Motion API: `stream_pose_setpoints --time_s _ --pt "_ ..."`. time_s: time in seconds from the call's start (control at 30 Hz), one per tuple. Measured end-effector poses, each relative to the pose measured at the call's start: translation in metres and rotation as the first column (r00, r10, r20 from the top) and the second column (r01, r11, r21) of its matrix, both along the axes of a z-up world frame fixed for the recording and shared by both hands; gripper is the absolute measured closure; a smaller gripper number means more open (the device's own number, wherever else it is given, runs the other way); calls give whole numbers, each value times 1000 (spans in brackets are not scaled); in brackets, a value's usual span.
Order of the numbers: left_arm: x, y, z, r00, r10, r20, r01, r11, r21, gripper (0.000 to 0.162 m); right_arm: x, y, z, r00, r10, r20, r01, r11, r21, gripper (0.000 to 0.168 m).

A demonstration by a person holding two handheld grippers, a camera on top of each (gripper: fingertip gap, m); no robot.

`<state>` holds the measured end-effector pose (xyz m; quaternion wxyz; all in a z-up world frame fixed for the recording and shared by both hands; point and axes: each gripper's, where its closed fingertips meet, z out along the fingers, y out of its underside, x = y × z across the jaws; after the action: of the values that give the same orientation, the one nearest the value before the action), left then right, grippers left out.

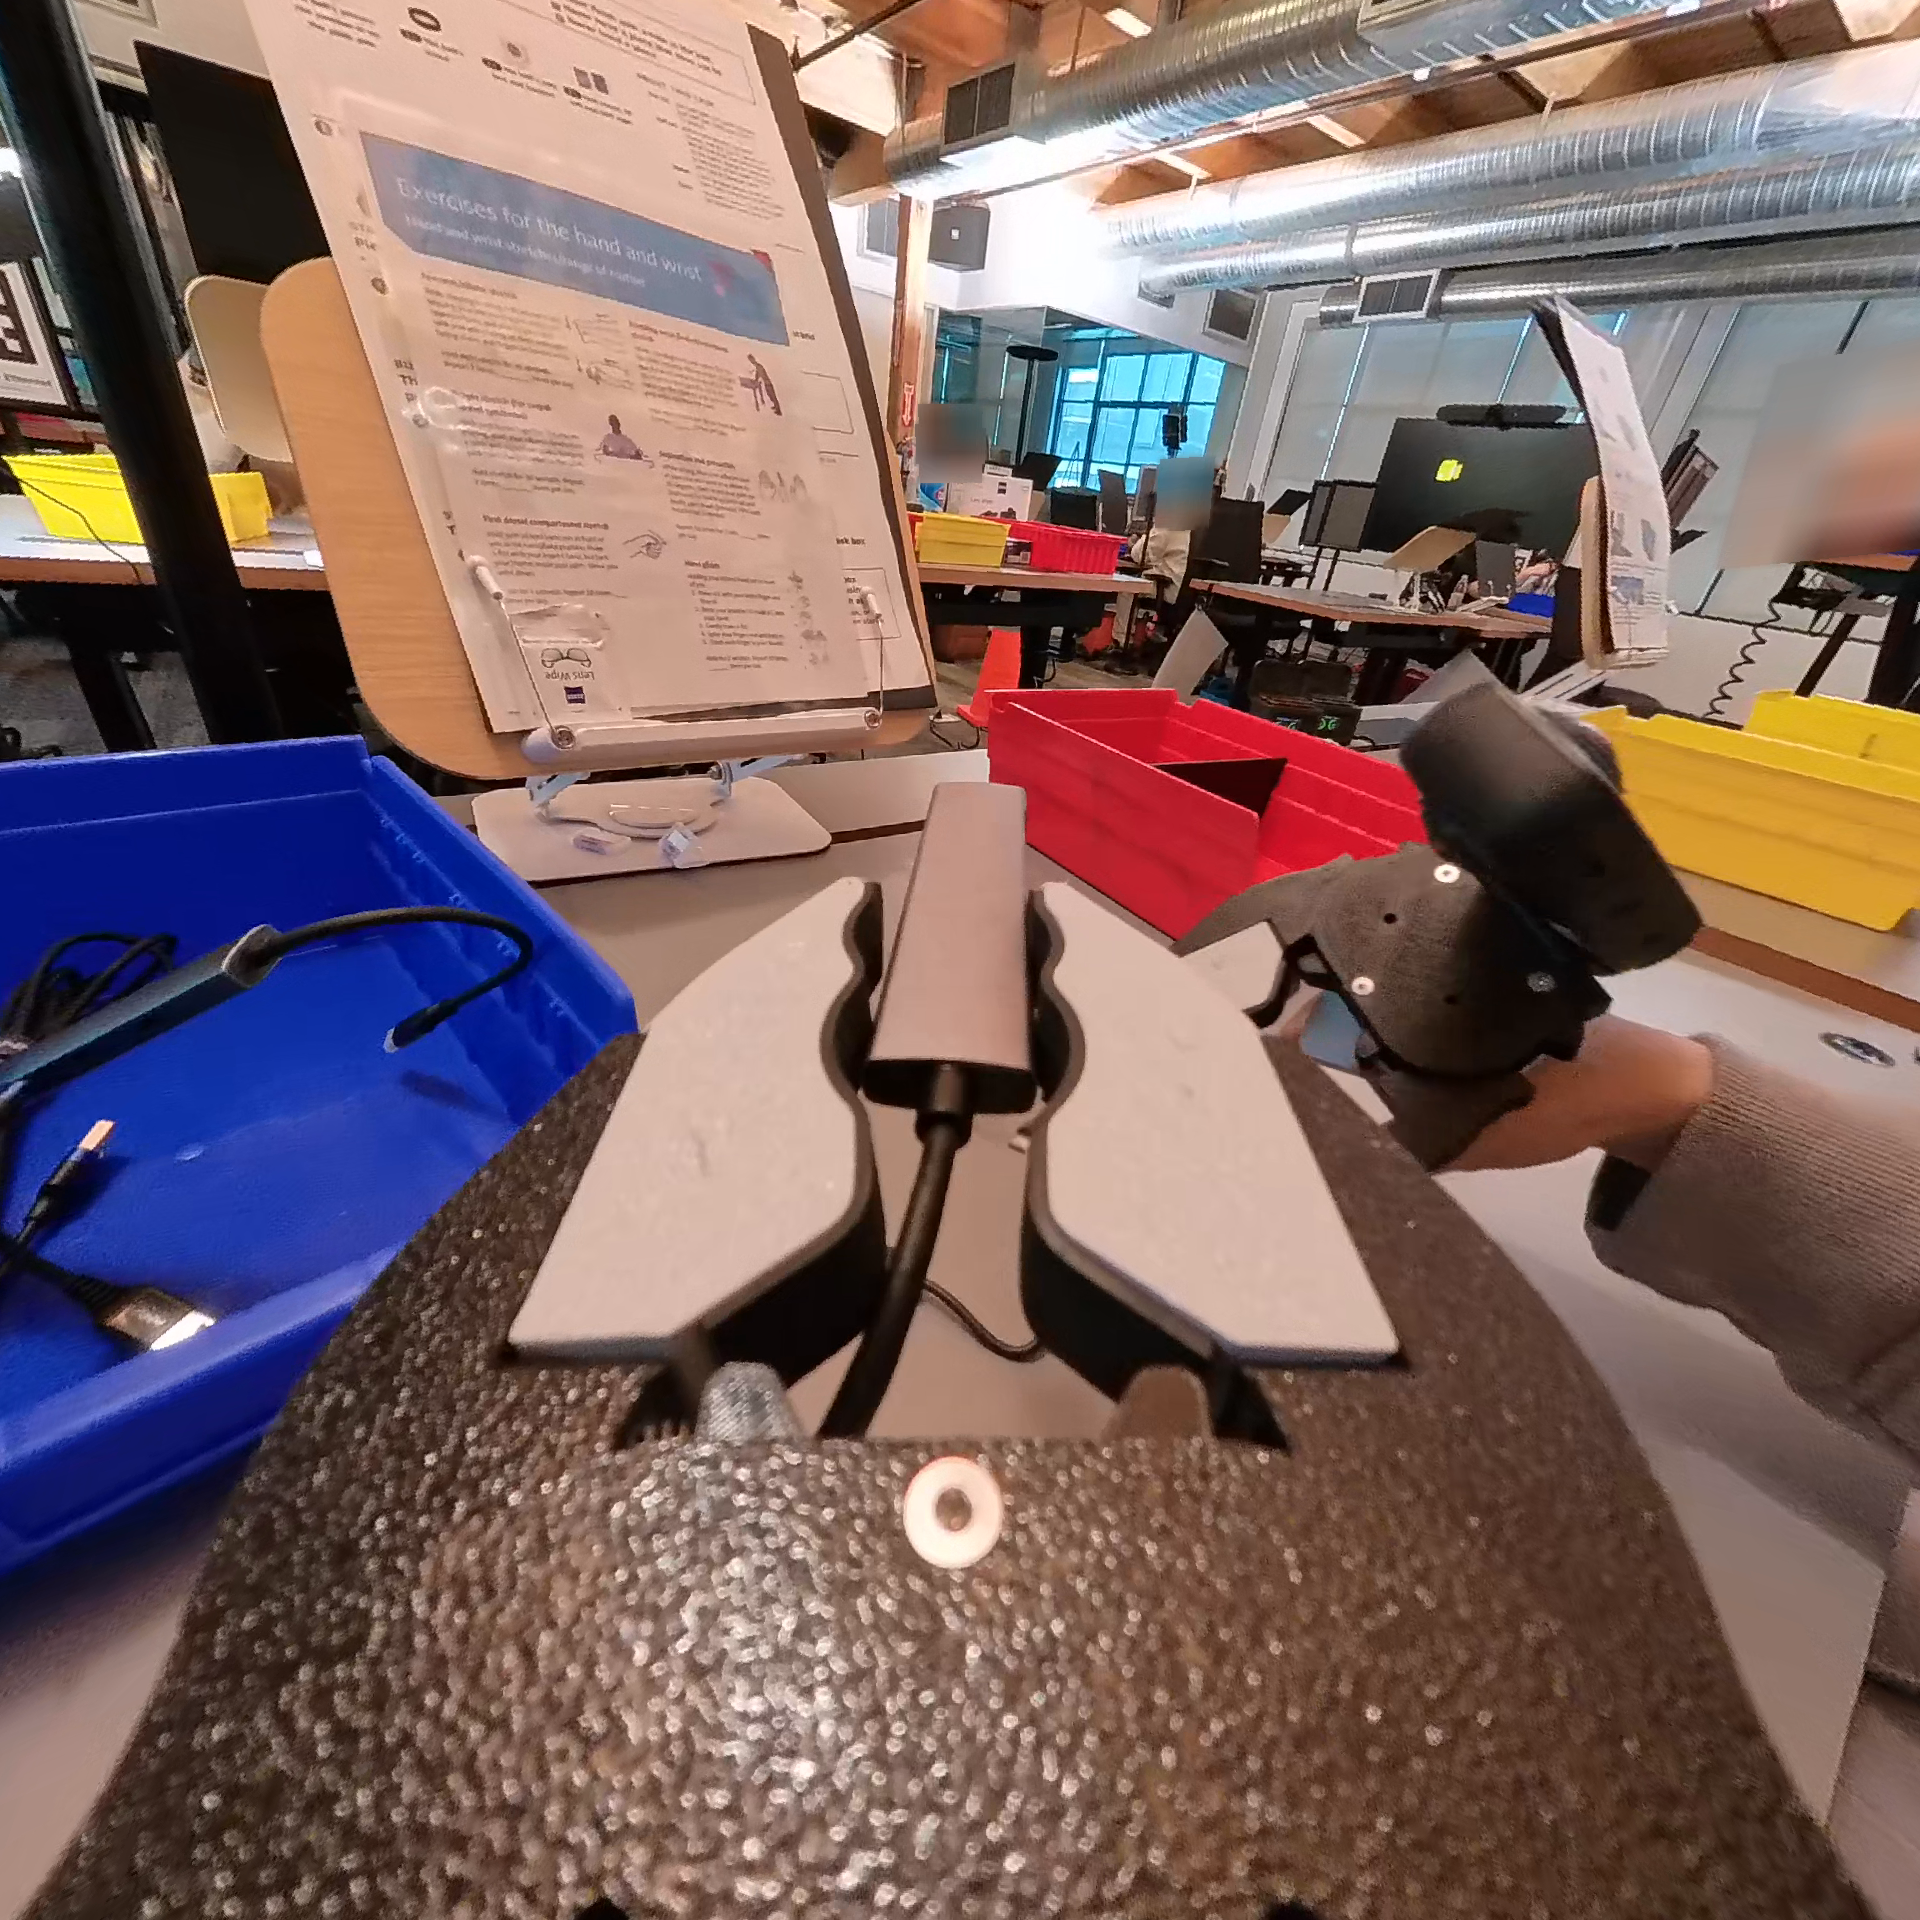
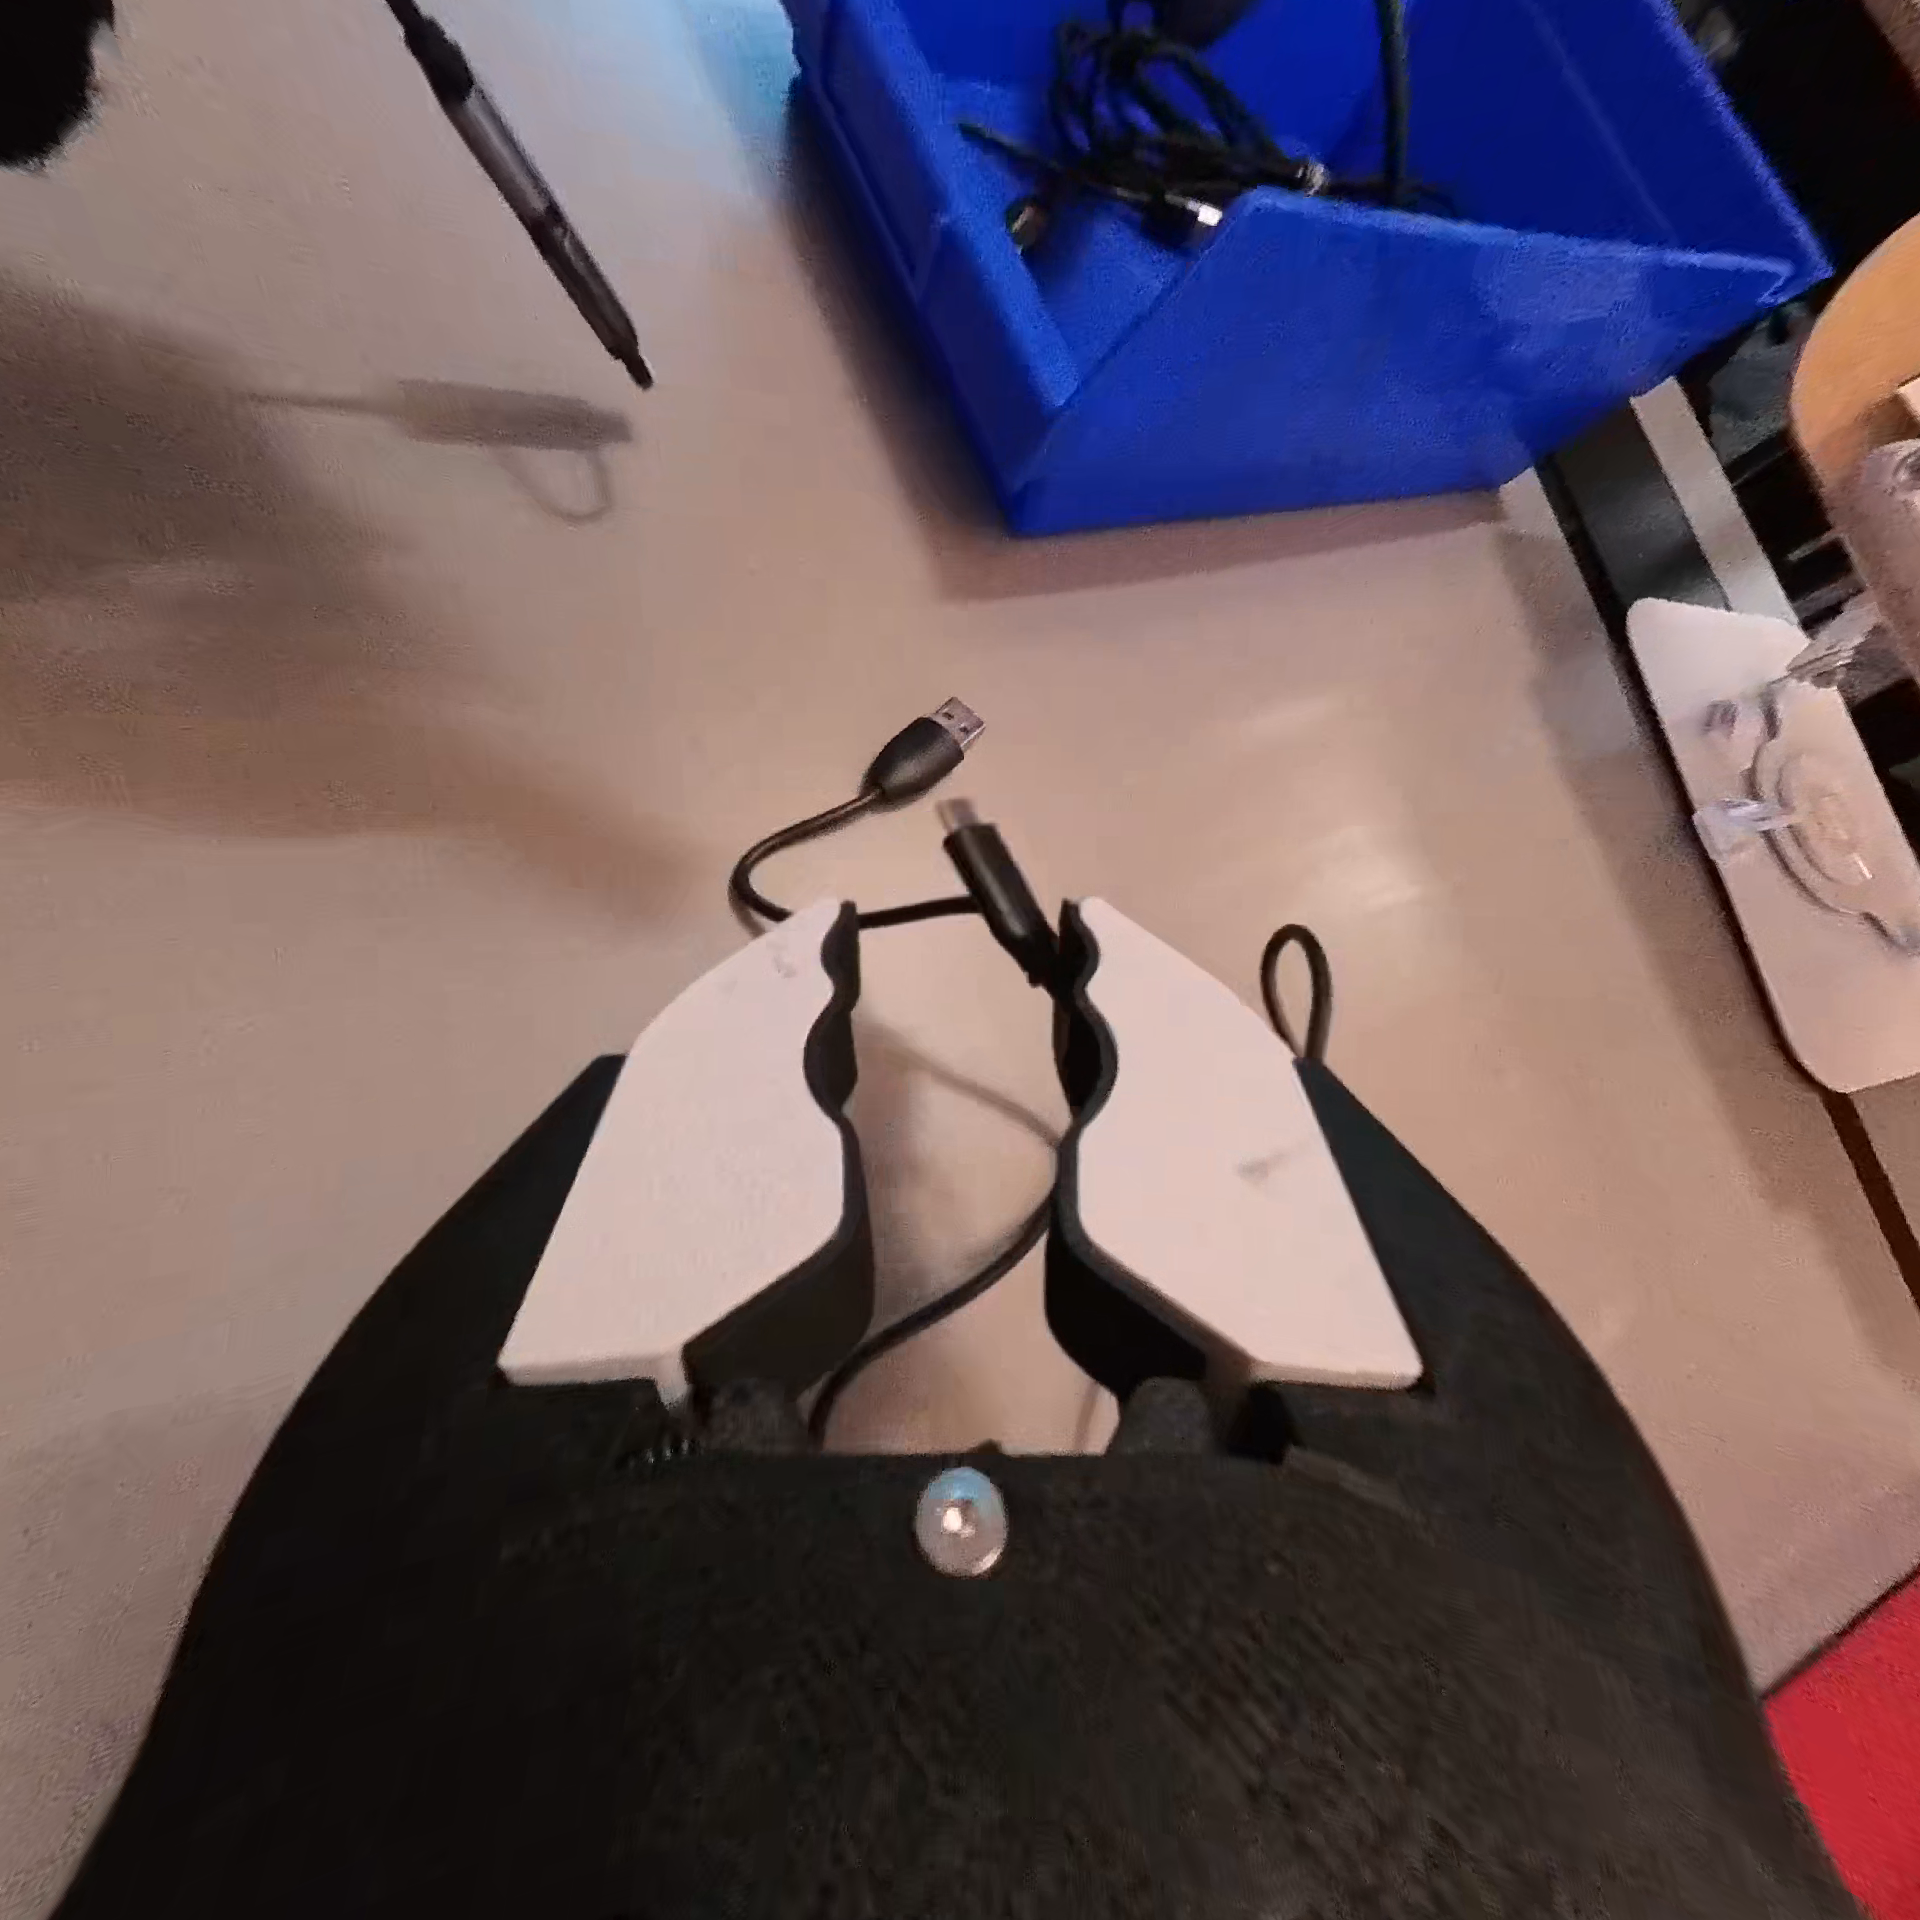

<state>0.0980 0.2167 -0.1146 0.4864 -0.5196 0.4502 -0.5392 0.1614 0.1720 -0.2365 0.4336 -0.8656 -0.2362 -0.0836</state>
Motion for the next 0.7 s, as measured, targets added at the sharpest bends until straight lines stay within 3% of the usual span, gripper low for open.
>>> stream_pose_setpoints --time_s 0.03,0.27,0.47,0.53,0.6,0.7 --pt "0 0 0 1000 -1 1 1 1000 2 136 4 1 -2 1000 -6 20 6 1000 -12 132" --pt "0 1 -2 1000 -4 -1 4 1000 -10 136 20 8 -10 995 -13 101 20 997 -69 124" --pt "0 2 -1 1000 -3 0 3 1000 -8 136 21 10 -22 989 -17 148 31 995 -97 161" --pt "0 2 -2 1000 -4 0 4 1000 -15 136 19 11 -25 990 -5 144 18 996 -91 161" --pt "0 3 -3 1000 -3 -1 3 1000 -20 136 19 10 -30 991 -7 135 20 995 -95 149" --pt "0 3 -2 1000 -1 2 1 1000 -21 136 21 9 -36 990 -17 140 32 994 -104 152"
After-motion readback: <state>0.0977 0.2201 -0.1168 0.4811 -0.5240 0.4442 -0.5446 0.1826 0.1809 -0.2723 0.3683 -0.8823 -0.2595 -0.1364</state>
